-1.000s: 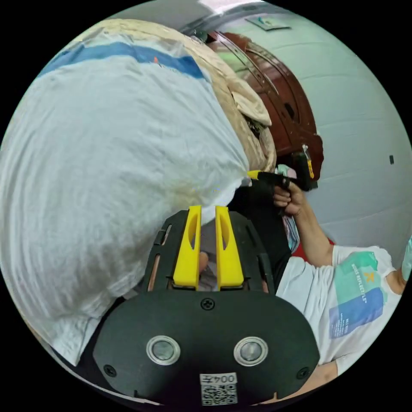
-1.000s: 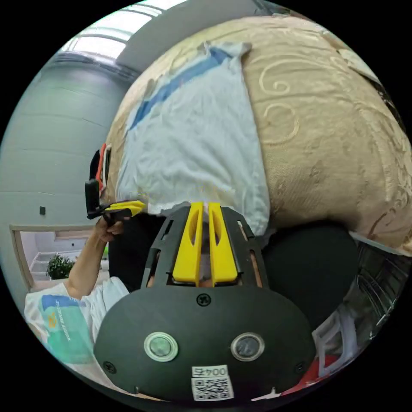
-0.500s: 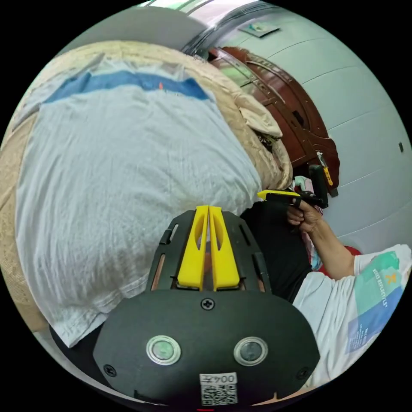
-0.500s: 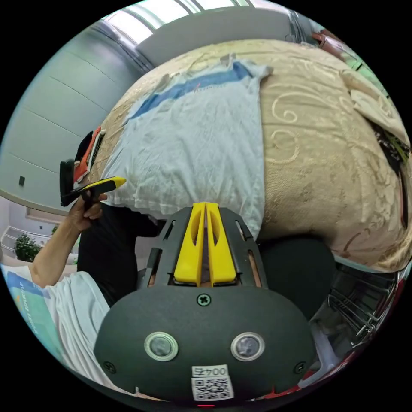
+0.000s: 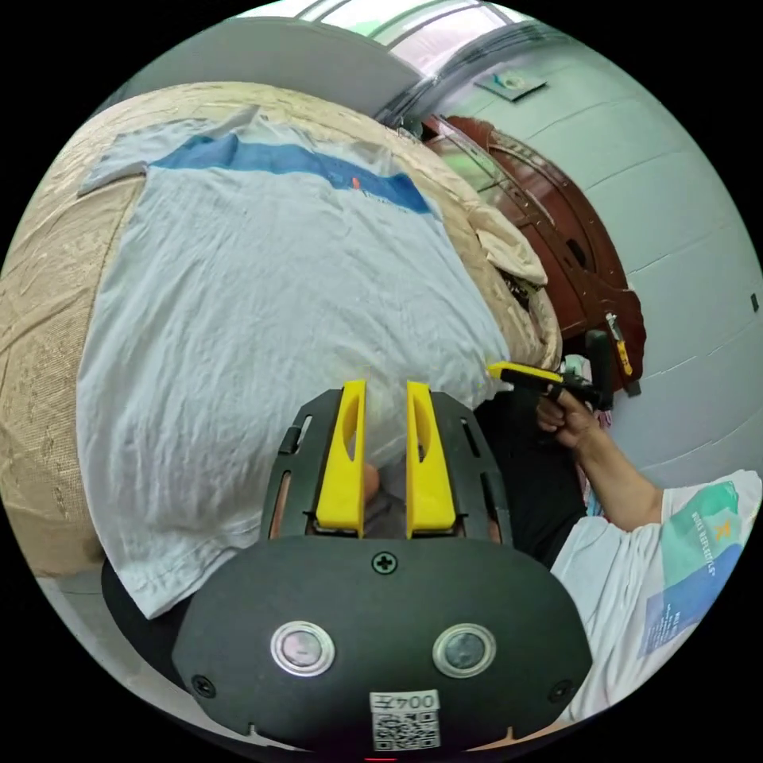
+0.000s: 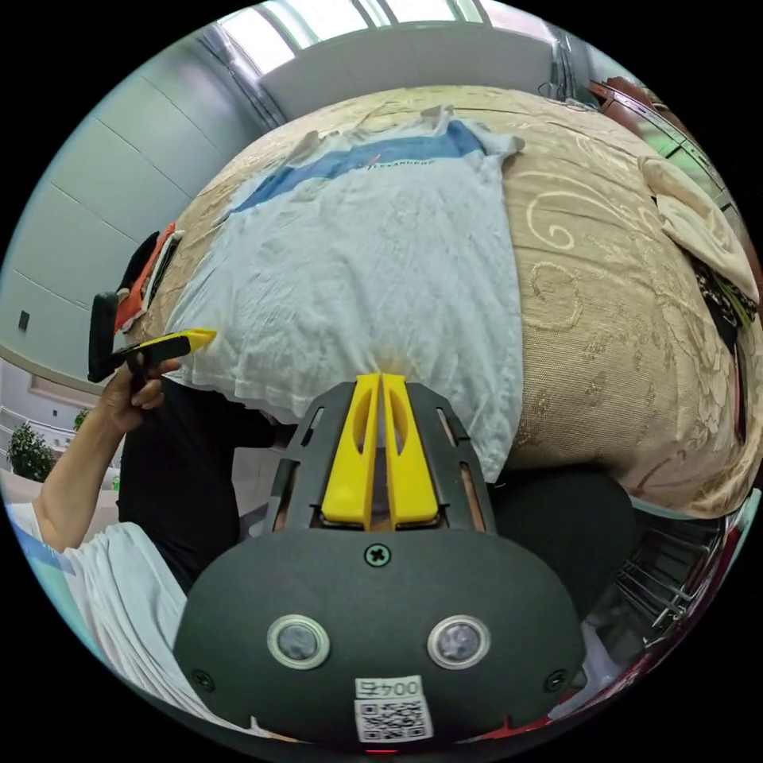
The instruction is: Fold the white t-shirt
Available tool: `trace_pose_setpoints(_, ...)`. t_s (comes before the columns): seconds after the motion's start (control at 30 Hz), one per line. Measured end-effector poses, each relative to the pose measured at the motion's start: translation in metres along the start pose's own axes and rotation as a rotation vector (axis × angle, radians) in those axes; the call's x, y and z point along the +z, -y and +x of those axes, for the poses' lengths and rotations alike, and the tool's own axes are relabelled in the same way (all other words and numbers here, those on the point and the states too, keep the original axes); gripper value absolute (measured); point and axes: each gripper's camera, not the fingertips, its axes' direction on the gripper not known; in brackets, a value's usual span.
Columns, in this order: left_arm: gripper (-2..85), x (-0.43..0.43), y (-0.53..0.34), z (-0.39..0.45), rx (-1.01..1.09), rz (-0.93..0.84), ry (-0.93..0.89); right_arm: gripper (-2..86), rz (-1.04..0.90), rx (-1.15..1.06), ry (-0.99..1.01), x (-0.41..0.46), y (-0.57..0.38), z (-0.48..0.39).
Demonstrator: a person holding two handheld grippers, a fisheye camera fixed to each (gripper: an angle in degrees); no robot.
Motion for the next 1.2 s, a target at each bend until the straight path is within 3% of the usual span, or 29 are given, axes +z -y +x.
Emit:
trace_pose_setpoints(0.07, 6.9, -0.014, -0.003, 0.011, 0.033, 0.08, 0.029, -0.2, 0.141, -0.037, -0.092, -0.021, -0.004, -0.015)
trace_pose_setpoints(0.17, 6.5, -0.035, -0.006, 0.019, 0.049, 0.234, 0.128, -0.6, 0.15, -0.048, -0.201, -0.016, 0.003, -0.021)
trace_pose_setpoints(0.27, 6.8, -0.025, 0.005, 0.0, 0.02, 0.203, 0.132, -0.7, 0.012, -0.069, -0.268, 0.023, 0.014, -0.02)
trace_pose_setpoints(0.33, 7.0, -0.001, 0.01, -0.014, 0.011, 0.088, 0.085, -0.7, 0.047, -0.084, -0.308, 0.028, 0.012, -0.025)
trace_pose_setpoints(0.5, 4.9, 0.004, -0.013, -0.011, 0.038, 0.167, 0.154, -0.7, 0.073, -0.172, -0.394, 0.042, 0.009, -0.031)
trace_pose_setpoints(0.67, 2.0, -0.009, -0.016, -0.029, -0.007, 0.153, 0.097, -0.7, 0.016, -0.092, -0.271, 0.028, 0.029, 0.001)
trace_pose_setpoints(0.73, 1.2, -0.026, -0.011, -0.035, -0.028, 0.161, 0.027, -0.5, 0.127, 0.019, -0.178, 0.012, 0.029, 0.018)
trace_pose_setpoints(0.9, 0.7, -0.086, 0.013, -0.059, -0.07, 0.42, -0.002, 1.0, 0.339, 0.232, 0.175, -0.001, 0.043, 0.079)
trace_pose_setpoints(1.07, 1.0, -0.051, 0.076, -0.092, -0.137, 0.393, -0.099, 8.9, 0.453, 0.387, 0.388, 0.004, 0.128, 0.187)
trace_pose_setpoints(1.2, 0.7, -0.001, 0.098, -0.113, -0.19, 0.376, -0.228, 10.1, 0.437, 0.49, 0.465, 0.019, 0.21, 0.263)
